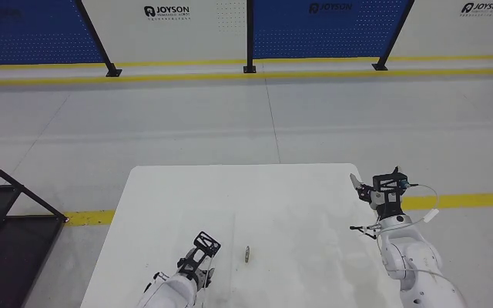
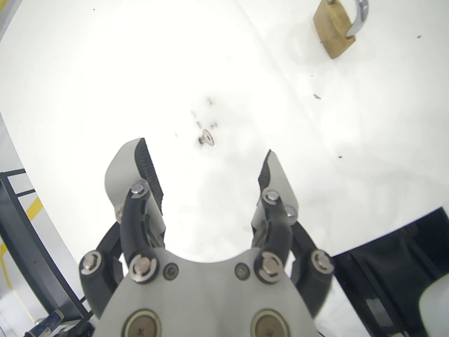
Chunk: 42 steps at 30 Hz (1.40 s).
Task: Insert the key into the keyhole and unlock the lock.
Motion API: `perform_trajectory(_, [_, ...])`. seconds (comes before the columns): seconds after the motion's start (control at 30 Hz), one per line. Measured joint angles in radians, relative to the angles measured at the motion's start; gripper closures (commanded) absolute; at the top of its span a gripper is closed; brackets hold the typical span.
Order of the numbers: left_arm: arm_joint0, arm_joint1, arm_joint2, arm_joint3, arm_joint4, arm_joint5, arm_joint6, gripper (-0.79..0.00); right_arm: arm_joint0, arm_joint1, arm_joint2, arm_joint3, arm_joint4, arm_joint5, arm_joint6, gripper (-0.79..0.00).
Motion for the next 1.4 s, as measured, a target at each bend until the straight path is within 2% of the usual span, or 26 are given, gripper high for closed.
perform_trajectory(0.2, [-0.066,-0.014,0.03,0.078,-0.012,0.074,-0.006,-0.462,0.0,0.0,0.0,0.0,0.0,0.0,0.0,-0.785])
perform_trajectory(0.27, [-0.08,-0.018,0.042,0.096,-0.006,0.092,-0.006,-0.391,0.0,0.0,0.0,0.0,0.0,0.0,0.0,-0.785])
perform_trajectory(0.6, [-0.131,-0.036,0.101,0.169,0.028,0.145,-0.02,-0.305,0.0,0.0,0.0,0.0,0.0,0.0,0.0,-0.785])
perform_trajectory(0.97, [-0.149,-0.046,0.109,0.191,0.032,0.175,-0.037,-0.206,0.0,0.0,0.0,0.0,0.0,0.0,0.0,-0.785])
perform_trajectory(1.13, [-0.146,-0.05,0.102,0.19,0.032,0.192,-0.034,-0.132,0.0,0.0,0.0,0.0,0.0,0.0,0.0,-0.785])
perform_trajectory(1.2, [-0.144,-0.05,0.098,0.189,0.03,0.193,-0.033,-0.102,0.0,0.0,0.0,0.0,0.0,0.0,0.0,-0.785])
perform_trajectory(1.27, [-0.142,-0.051,0.095,0.188,0.03,0.194,-0.033,0.0,0.0,0.0,0.0,0.0,0.0,0.0,0.0,-0.785])
perform_trajectory(1.4, [-0.136,-0.052,0.088,0.182,0.033,0.197,-0.031,0.0,0.0,0.0,0.0,0.0,0.0,0.0,0.0,-0.785])
